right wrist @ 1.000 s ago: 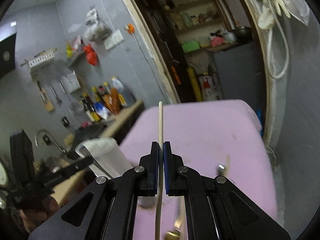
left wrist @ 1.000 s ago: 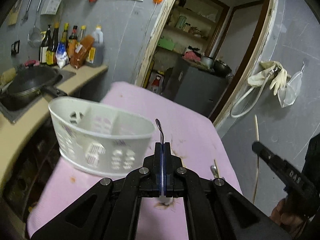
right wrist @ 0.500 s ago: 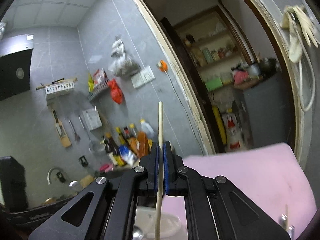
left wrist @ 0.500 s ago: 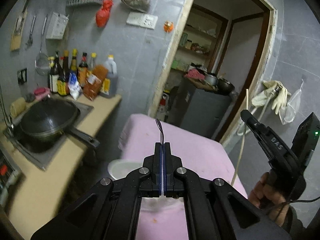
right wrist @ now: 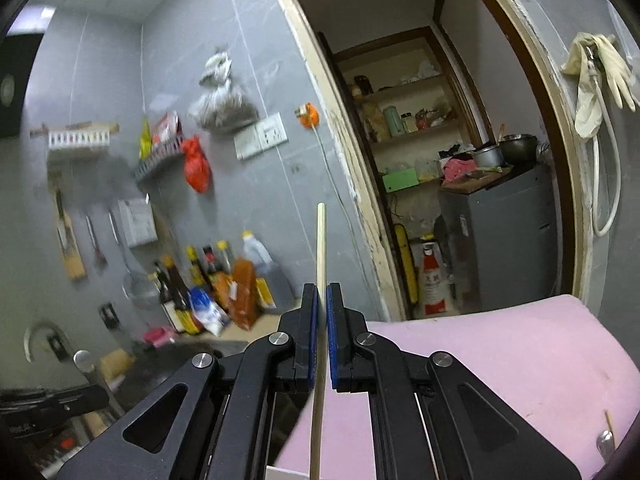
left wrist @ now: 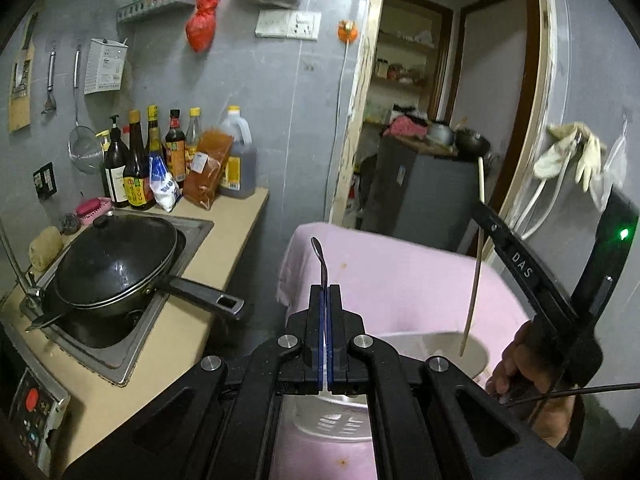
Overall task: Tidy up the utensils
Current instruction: 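Lift the spoon with the left tool while the right tool carries the chopstick to the caddy, then open both tools to drop the spoon and chopstick into the white caddy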
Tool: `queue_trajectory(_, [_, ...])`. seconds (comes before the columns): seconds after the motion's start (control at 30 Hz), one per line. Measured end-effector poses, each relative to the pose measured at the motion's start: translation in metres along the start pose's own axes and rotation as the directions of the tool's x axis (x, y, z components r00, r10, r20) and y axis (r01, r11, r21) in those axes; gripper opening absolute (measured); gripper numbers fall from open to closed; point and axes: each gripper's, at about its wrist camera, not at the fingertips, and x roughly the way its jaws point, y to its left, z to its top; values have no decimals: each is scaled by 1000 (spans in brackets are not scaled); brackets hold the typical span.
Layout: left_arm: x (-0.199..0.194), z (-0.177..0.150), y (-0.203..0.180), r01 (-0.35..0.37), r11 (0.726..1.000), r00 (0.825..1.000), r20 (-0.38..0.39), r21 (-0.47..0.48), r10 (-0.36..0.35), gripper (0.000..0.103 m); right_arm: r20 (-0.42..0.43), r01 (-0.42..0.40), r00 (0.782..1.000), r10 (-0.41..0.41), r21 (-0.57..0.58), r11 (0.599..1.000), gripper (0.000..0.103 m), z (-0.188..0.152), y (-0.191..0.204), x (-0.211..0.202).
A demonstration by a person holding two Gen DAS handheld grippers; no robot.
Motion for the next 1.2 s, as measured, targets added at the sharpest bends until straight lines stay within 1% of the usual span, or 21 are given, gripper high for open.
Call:
queue_trajectory(0.07, [9,-7,0,4,1000,1000,-18,8,-4,0,-14,11,1000,-12,-24,1000,3,-8,2,4])
queue_trajectory(0.23, [25,-19,1,11,1000,998,-58,13,-10,0,-64,21,998,-22,-23,1000,3,-21,-3,7])
queue_trajectory(0.43, [34,-28,1,23,1000,994,-106,-13,-25,0,-136,-11,991,7,-24,1000,4,-33,-8,-1])
queue_trajectory(0.53, [34,-31,3,62,996,990,-126,-60,-69,0,-171,-27,985,22,-26,999,6,-36,-9,-7])
queue_trajectory(0.63, [35,-34,13,130,978,978,-142,-163,-154,4,-209,-35,977,31,-12,999,10,-36,-12,-14])
queue_trajectory(0.67, [34,-35,16,139,972,977,-134,-190,-166,5,-215,-41,976,39,-7,999,12,-35,-12,-17])
queue_trajectory(0.7, [31,-35,17,137,969,978,-126,-205,-165,9,-217,-47,975,45,-6,999,20,-33,-12,-20])
queue_trajectory(0.73, [27,-33,18,128,969,980,-123,-212,-156,13,-215,-57,975,54,-5,998,26,-31,-12,-24])
queue_trajectory(0.8, [20,-31,20,130,963,984,-91,-236,-155,27,-215,-72,974,70,-2,997,26,-24,-13,-34])
queue_trajectory(0.83, [15,-29,19,132,961,985,-73,-244,-154,30,-215,-74,974,72,-3,997,30,-22,-13,-38])
queue_trajectory(0.87, [11,-27,18,132,960,987,-56,-246,-150,35,-214,-75,974,72,-5,997,33,-18,-14,-43])
queue_trajectory(0.9, [8,-25,16,130,962,989,-42,-242,-144,42,-209,-74,975,72,-4,997,46,-13,-16,-50])
queue_trajectory(0.93, [4,-24,12,126,964,990,-30,-236,-137,45,-203,-73,977,72,0,997,57,-10,-18,-54])
queue_trajectory(0.97, [2,-22,9,123,965,991,-21,-230,-131,50,-193,-75,978,74,5,997,59,-5,-21,-61])
queue_trajectory(1.0, [-2,-20,4,122,967,992,-8,-224,-127,55,-189,-73,979,73,7,997,65,-2,-24,-66])
queue_trajectory(1.03, [-4,-19,0,120,968,992,-2,-219,-123,58,-186,-69,980,68,5,998,73,2,-27,-72])
queue_trajectory(1.07, [-7,-18,-5,115,970,993,7,-215,-116,65,-176,-62,982,62,4,998,77,7,-30,-78])
queue_trajectory(1.1, [-12,-16,-12,105,972,994,22,-212,-103,74,-163,-56,985,55,3,998,85,11,-34,-85])
queue_trajectory(1.13, [-15,-16,-16,99,973,995,35,-208,-94,77,-153,-49,987,48,1,999,94,14,-38,-90])
queue_trajectory(1.17, [-19,-14,-23,85,976,996,56,-200,-75,84,-141,-40,989,39,-3,999,100,18,-43,-98])
queue_trajectory(1.2, [-22,-13,-29,68,980,996,71,-189,-55,86,-126,-30,992,29,-8,1000,103,22,-47,-105])
